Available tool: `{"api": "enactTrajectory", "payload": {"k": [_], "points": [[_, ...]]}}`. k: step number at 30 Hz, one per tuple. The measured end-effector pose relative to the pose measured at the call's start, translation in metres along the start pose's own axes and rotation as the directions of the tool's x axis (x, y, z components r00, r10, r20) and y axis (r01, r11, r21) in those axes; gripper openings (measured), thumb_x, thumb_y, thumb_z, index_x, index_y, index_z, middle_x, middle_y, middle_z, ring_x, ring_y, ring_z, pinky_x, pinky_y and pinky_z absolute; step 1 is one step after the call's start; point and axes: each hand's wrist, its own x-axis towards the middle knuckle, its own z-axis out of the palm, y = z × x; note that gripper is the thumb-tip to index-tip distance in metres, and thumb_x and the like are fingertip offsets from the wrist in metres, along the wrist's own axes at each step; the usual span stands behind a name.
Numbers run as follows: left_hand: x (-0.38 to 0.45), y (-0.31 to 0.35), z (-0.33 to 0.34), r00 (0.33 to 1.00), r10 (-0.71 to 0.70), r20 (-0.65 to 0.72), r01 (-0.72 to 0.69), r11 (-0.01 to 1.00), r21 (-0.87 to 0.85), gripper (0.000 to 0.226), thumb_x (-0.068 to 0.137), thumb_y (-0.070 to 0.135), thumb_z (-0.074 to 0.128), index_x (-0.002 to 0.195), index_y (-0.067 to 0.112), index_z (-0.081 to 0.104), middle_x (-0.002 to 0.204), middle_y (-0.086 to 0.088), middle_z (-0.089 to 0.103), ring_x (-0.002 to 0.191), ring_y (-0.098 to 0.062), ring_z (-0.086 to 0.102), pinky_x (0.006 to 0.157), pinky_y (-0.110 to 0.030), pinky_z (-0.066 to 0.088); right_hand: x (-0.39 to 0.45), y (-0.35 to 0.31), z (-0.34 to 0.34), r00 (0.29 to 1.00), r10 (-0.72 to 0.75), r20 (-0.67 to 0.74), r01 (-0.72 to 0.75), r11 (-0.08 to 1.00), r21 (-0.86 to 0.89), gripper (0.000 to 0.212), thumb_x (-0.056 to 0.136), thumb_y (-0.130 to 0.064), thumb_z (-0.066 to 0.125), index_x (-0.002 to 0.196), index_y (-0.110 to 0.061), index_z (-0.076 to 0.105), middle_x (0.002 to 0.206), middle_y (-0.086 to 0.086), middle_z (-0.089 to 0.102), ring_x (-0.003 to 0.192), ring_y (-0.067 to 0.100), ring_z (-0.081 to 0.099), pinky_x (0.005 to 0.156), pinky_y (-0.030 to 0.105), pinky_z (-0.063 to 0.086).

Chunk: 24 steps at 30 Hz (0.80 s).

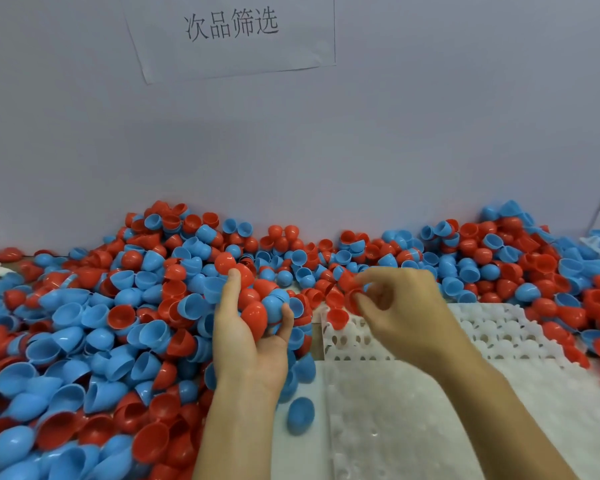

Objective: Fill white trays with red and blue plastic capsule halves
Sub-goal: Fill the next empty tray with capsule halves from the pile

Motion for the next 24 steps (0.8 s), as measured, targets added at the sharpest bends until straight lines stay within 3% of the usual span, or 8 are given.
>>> {"api": "enactTrajectory", "payload": {"k": [2,6,12,15,18,20,23,24], "points": [[0.000,-0.001,0.000,1.000,-0.005,0.005,0.005,1.000,0.017,0.029,0.087,0.040,0.074,0.106,0.018,0.073,0.077,-0.001,0.076,0.059,-0.010,0.071,0.050,-0.024,0.054,0.016,0.019,-0.011,0.993,0.114,0.000,-0.112,0.979,-0.169,0.012,0.087,-0.012,0.068,0.078,-0.015,0.075,0.053,-0.005,0.062,0.048,0.012,0.053,0.049,0.018,0.047],[-0.001,-0.004,0.002,0.999,-0.018,0.044,0.015,0.998,0.064,0.031,0.086,0.039,0.075,0.106,0.015,0.074,0.088,-0.005,0.076,0.062,-0.012,0.071,0.049,-0.025,0.053,0.039,0.031,-0.003,0.952,0.249,0.177,-0.158,0.898,-0.410,0.013,0.083,-0.010,0.063,0.074,-0.005,0.070,0.074,0.015,0.068,0.057,0.019,0.053,0.059,0.037,0.055],[-0.001,-0.004,0.003,0.998,-0.042,0.057,0.036,0.995,0.095,0.041,0.086,0.038,0.075,0.119,0.015,0.070,0.112,-0.012,0.071,0.070,-0.016,0.071,0.047,-0.025,0.051,0.044,0.022,0.027,0.912,0.267,0.311,-0.023,0.791,-0.611,0.015,0.084,-0.011,0.061,0.072,-0.019,0.058,0.077,-0.002,0.054,0.064,0.015,0.053,0.059,0.028,0.049],[-0.002,-0.006,0.004,0.996,-0.069,0.057,0.064,0.994,0.088,0.042,0.084,0.039,0.076,0.118,0.015,0.071,0.111,-0.013,0.071,0.067,-0.015,0.071,0.047,-0.025,0.051,0.042,0.021,0.020,0.898,0.305,0.318,-0.059,0.799,-0.599,0.009,0.084,-0.013,0.059,0.076,-0.016,0.062,0.077,-0.001,0.058,0.065,0.015,0.054,0.055,0.027,0.045],[-0.004,-0.007,0.004,0.995,-0.083,0.060,0.078,0.993,0.086,0.043,0.082,0.040,0.077,0.118,0.015,0.071,0.109,-0.013,0.071,0.065,-0.016,0.071,0.047,-0.025,0.052,0.038,0.017,0.013,0.913,0.303,0.273,-0.096,0.810,-0.578,0.019,0.089,-0.016,0.058,0.101,-0.016,0.072,0.102,0.002,0.071,0.085,0.020,0.067,0.073,0.035,0.059],[-0.006,-0.007,0.005,0.994,-0.088,0.067,0.083,0.993,0.083,0.045,0.080,0.039,0.078,0.118,0.015,0.071,0.109,-0.013,0.071,0.064,-0.015,0.070,0.047,-0.025,0.052,0.032,0.014,0.008,0.942,0.251,0.225,-0.105,0.853,-0.512,0.021,0.093,-0.018,0.057,0.106,-0.016,0.073,0.101,0.000,0.073,0.086,0.018,0.069,0.076,0.037,0.060],[-0.007,-0.008,0.006,0.991,-0.096,0.095,0.086,0.991,0.102,0.050,0.076,0.040,0.078,0.117,0.013,0.071,0.107,-0.012,0.071,0.065,-0.016,0.070,0.046,-0.025,0.051,0.014,0.000,0.002,0.979,0.122,0.161,-0.097,0.983,-0.158,0.019,0.093,-0.029,0.066,0.111,-0.032,0.072,0.082,-0.015,0.067,0.072,0.005,0.066,0.063,0.014,0.052],[-0.006,-0.009,0.006,0.989,-0.097,0.116,0.083,0.989,0.121,0.049,0.076,0.040,0.077,0.116,0.013,0.071,0.106,-0.012,0.072,0.070,-0.017,0.071,0.048,-0.026,0.053,0.008,-0.007,0.002,0.979,0.074,0.191,-0.074,0.997,-0.004,0.022,0.090,-0.034,0.070,0.111,-0.040,0.069,0.081,-0.015,0.066,0.075,0.003,0.065,0.062,0.013,0.051]]}}
